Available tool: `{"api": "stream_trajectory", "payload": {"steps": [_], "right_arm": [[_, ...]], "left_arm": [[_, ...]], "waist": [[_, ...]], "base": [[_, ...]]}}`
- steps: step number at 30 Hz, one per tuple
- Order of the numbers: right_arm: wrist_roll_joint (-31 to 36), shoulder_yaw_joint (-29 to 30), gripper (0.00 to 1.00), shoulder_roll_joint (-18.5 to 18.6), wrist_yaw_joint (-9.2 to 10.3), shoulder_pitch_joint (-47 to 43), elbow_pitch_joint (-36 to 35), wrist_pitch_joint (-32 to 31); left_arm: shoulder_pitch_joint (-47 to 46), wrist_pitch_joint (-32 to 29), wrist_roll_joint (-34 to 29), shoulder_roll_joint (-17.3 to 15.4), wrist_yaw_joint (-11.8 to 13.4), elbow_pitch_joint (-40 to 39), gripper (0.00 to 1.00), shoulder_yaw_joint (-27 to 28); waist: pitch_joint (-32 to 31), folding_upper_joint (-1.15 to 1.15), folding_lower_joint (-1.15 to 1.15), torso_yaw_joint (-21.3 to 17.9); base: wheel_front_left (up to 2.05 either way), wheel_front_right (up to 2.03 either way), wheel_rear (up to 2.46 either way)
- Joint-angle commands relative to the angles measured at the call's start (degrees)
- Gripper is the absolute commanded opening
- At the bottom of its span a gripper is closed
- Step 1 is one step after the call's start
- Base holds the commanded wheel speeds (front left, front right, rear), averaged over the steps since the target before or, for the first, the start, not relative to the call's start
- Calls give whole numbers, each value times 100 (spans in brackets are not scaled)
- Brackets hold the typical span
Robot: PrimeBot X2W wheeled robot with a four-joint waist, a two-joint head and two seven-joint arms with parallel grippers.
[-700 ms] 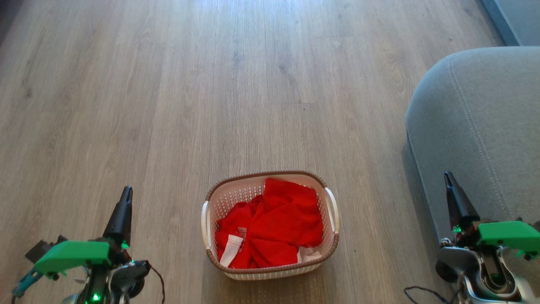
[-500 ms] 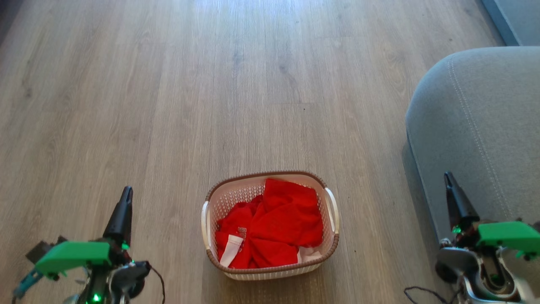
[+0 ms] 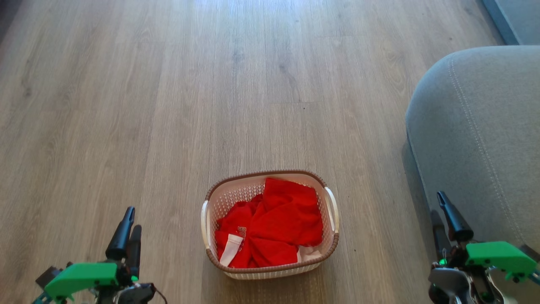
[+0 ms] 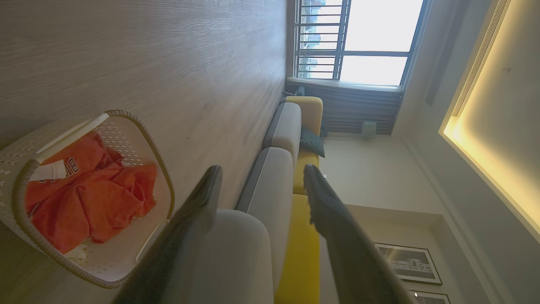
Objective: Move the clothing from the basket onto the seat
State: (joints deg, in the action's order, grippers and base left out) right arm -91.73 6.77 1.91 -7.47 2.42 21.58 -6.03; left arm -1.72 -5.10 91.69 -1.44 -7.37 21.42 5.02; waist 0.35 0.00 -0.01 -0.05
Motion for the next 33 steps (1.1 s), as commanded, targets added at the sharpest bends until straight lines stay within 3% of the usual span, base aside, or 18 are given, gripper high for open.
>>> {"api": "stream_trajectory", "payload": {"steps": [1,19,33], "right_arm": [[65,-39,100,65,-1,364,-211,67],[537,-524,100,331,-1,793,-62,459],[1635,-758,100,466,-2,1153,81,721]], "left_arm": [[-351,44,-57,-40,-2,-170,100,-10],[-733,394,-583,-204,-4,-27,100,-209],[-1023,645,-1736,-286,-5,71,100,-259]], "waist": [[4,0,1,0],[51,0,1,-8],[107,0,1,-13]], "base": [[0,0,0],[0,0,0],[0,0,0]]}}
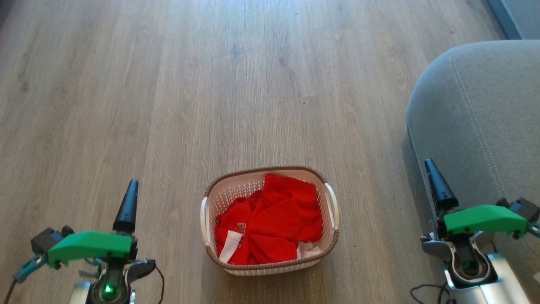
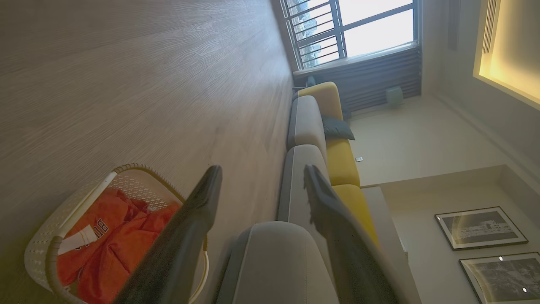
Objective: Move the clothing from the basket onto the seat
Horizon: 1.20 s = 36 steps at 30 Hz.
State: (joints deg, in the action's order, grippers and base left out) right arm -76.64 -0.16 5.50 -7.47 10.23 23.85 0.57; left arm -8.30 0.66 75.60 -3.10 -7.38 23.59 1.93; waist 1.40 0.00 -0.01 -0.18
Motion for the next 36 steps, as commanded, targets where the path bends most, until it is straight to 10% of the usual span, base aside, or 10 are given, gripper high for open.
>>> {"api": "stream_trajectory", "payload": {"steps": [1,36], "right_arm": [[204,-87,100,114,-2,392,-136,79],[2698,-588,100,307,-2,1174,353,656]], "left_arm": [[-383,85,-215,-128,-4,-140,100,45],[-982,655,-3149,-270,-7,137,100,-34]], "waist": [[6,0,1,0],[65,0,1,-23]], "base": [[0,0,0],[0,0,0]]}}
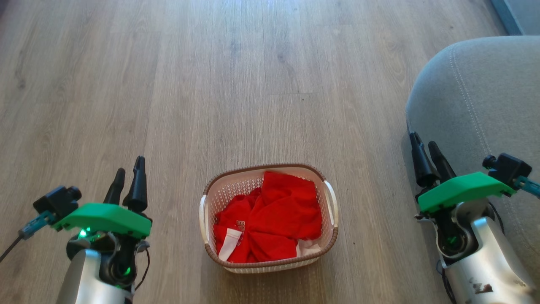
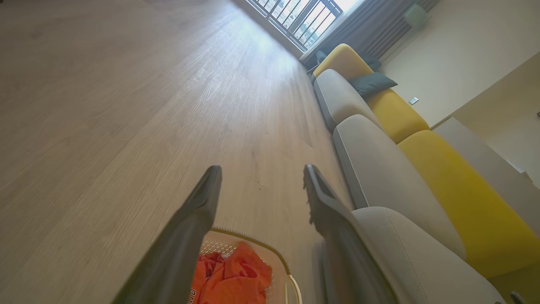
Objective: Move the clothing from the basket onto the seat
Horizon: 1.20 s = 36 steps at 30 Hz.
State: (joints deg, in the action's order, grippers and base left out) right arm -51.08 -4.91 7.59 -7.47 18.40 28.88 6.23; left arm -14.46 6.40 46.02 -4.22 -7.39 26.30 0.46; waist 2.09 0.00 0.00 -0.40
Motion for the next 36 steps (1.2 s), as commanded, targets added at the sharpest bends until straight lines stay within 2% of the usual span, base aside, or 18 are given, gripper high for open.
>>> {"api": "stream_trajectory", "payload": {"steps": [1,14,36], "right_arm": [[204,-129,100,104,-2,377,-137,106],[1005,-333,100,211,-2,640,106,327],[2349,-572,100,322,-2,1140,396,683]], "left_arm": [[-378,99,-283,-160,-6,-117,100,109],[-566,317,-1483,-208,-7,104,100,150],[-962,668,-3102,-161,-9,325,100,396]], "waist": [[-6,0,0,-1],[-6,0,0,-13],[80,0,0,-20]], "base": [[0,0,0],[0,0,0],[0,0,0]]}}
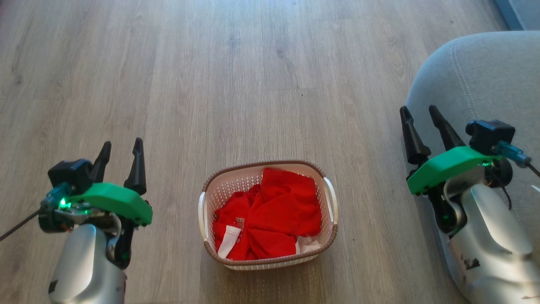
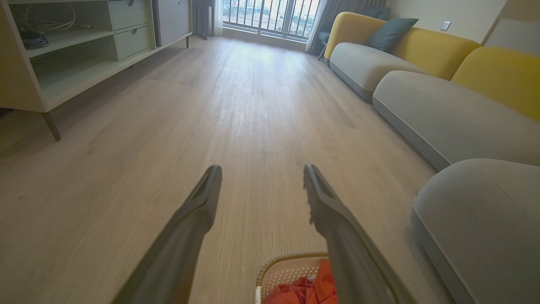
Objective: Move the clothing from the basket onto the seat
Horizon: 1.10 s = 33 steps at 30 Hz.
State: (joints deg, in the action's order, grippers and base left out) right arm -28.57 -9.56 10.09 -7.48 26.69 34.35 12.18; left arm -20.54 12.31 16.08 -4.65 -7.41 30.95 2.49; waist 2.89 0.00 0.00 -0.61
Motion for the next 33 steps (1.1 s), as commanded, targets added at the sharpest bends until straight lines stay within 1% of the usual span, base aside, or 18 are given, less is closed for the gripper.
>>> {"api": "stream_trajectory", "payload": {"steps": [1,11,20,33], "right_arm": [[156,-114,100,79,-1,332,-141,105],[820,-108,100,130,-1,514,-84,282],[958,29,100,103,-1,453,-53,282],[1023,71,100,72,-1,448,-56,282]], "left_arm": [[-370,94,-181,-116,-7,-124,100,204],[-561,269,-1003,-99,-7,19,100,367],[-543,269,-1070,-45,-7,41,100,468],[-504,269,-1094,6,-8,9,100,496]], "waist": [[3,0,0,-1],[39,0,0,-11],[52,0,0,-9],[116,0,0,-10]], "base": [[0,0,0],[0,0,0],[0,0,0],[0,0,0]]}}
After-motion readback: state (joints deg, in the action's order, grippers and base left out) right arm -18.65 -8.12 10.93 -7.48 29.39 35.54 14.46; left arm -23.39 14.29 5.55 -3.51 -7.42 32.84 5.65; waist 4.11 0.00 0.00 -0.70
